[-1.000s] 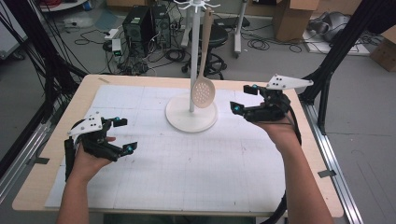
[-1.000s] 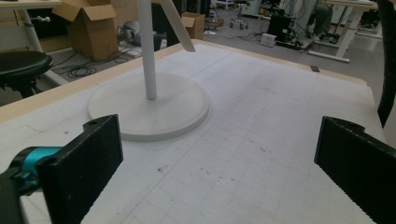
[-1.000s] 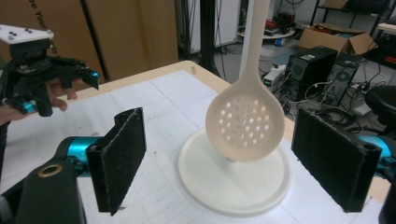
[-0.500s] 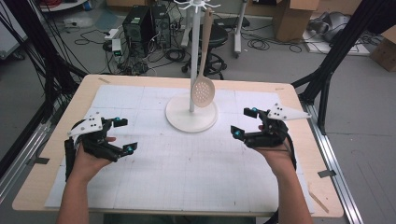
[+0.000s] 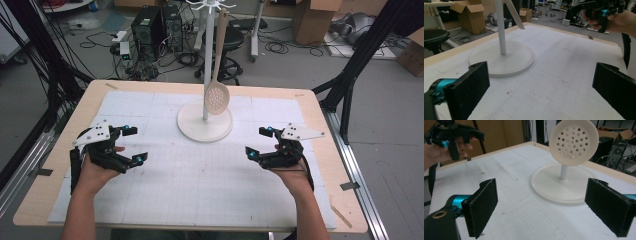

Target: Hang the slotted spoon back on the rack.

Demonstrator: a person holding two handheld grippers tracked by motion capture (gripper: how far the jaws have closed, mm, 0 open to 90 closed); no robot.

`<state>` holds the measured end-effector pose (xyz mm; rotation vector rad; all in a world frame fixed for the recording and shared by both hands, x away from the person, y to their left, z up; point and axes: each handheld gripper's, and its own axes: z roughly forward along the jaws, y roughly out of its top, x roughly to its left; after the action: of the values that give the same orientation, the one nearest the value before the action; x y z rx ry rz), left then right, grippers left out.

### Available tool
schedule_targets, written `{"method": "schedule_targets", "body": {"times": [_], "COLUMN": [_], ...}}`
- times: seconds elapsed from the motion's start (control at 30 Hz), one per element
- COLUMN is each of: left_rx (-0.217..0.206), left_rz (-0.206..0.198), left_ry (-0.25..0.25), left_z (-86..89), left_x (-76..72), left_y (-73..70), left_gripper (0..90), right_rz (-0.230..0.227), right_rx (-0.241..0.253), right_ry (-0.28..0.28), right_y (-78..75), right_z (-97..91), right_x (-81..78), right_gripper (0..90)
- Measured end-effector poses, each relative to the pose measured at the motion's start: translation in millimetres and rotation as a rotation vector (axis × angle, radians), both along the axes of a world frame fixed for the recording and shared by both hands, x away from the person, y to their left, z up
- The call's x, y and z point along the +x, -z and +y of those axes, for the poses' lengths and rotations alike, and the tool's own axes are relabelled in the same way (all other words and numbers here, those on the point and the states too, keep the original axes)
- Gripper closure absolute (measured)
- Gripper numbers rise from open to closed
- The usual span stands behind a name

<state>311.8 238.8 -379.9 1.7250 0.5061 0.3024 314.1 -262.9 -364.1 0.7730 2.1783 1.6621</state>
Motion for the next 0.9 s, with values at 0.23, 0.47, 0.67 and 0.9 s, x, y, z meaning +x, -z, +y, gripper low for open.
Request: {"method": "schedule_targets", "body": {"times": [0.23, 0.47, 0.67, 0.9], "left_rx": [0.012, 0.013, 0.020, 0.023], "left_rz": [0.003, 0.000, 0.005, 0.004], "left_ry": [0.003, -0.001, 0.004, 0.005], "left_z": [-1.2, -0.5, -2.1, -2.7], "left_x": [0.3, -2.7, -1.8, -1.2], "left_y": [1.0, 0.2, 1.2, 1.8], "left_gripper": [1.6, 1.6, 1.6, 1.6], "right_rz": [0.068, 0.079, 0.078, 0.088], "right_rx": [-0.006, -0.026, -0.026, -0.032], "right_ry": [-0.001, 0.008, 0.008, 0.003], "right_y": [19.1, 23.5, 23.4, 25.0], "right_z": [-3.3, -0.6, -1.0, 0.0], "right_x": [8.1, 10.5, 10.3, 11.4], "right_gripper": [1.0, 1.0, 1.0, 1.1]}}
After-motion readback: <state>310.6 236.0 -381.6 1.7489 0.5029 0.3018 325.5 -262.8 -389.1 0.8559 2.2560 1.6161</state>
